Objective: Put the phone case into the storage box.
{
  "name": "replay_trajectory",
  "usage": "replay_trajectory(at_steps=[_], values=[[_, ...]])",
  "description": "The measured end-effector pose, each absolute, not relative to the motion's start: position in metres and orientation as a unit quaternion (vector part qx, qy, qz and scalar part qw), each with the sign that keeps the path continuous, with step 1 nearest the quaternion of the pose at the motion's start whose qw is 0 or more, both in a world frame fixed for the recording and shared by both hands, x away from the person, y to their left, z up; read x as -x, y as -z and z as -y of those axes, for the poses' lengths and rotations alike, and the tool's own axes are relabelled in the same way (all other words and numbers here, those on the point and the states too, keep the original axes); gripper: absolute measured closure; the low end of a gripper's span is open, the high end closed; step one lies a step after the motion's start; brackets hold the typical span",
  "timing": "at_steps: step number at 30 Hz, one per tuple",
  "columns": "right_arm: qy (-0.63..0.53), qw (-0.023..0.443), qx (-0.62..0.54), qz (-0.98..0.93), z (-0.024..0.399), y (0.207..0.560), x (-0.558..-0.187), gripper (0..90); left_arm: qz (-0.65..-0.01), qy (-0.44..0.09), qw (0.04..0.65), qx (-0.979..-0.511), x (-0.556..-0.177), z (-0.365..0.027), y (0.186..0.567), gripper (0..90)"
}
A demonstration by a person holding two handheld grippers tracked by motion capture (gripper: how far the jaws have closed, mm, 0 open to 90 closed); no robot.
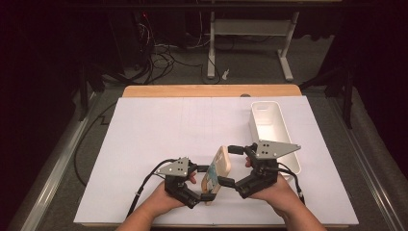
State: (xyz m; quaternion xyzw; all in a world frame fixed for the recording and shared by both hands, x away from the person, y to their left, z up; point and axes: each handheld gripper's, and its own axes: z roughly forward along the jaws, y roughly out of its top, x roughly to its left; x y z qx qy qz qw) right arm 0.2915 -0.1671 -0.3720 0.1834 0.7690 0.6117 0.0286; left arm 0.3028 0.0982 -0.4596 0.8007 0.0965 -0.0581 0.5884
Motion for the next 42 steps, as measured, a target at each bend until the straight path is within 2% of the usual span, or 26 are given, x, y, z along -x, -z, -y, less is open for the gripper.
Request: replay_trajectory(at_steps=[42], values=[[-0.622,0.011,-0.170,-0.765,0.1614,0.3736,-0.2908,0.0,-0.063,0.096,0.598,-0.793,-0.2995,-0.0988,0.4576,10.4]])
